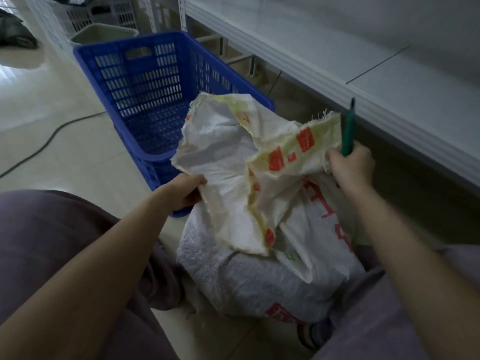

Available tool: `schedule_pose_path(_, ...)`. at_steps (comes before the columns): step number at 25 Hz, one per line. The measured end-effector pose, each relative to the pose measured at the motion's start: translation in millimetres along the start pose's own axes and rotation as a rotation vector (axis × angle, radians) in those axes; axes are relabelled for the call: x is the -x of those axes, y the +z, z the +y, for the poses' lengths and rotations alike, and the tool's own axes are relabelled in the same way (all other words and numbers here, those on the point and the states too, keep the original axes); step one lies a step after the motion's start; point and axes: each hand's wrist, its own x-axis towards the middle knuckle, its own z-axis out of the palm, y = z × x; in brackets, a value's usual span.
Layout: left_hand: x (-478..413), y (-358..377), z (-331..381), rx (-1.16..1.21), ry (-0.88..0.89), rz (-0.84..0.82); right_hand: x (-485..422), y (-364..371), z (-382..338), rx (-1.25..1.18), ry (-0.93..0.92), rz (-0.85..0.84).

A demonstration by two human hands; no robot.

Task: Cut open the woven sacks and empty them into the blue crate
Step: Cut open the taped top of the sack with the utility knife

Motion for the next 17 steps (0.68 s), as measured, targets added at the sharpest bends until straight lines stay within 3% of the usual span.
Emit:
schedule_pose_path(2, 19, 10, 27, 0.213, 0.076, -0.139, 4, -7, 14, 0.21, -0.11, 0.078)
schedule_pose_path(4, 40, 13, 56, 0.246, 0.162, -0.211, 3, -15, 19, 0.194, -0.115, 0.113)
schedule_pose_path(7, 58, 2, 93, 0.337, 0.24, -0.176, -8, -21, -9, 0.059, -0.155, 0.064)
schedule_pose_path(13, 40, -26, 110, 1.152, 0.457, -0.179, -22, -13, -87, -0.199, -0.155, 0.036)
schedule_pose_path(15, 32, -32, 99, 1.053, 0.545, -0.179, -27, 2, -102, -0.302, -0.089, 0.008)
schedule_pose_path(17, 27, -26, 81, 0.508, 0.532, 0.046, -27, 19, -117, -0.358, -0.034, -0.006)
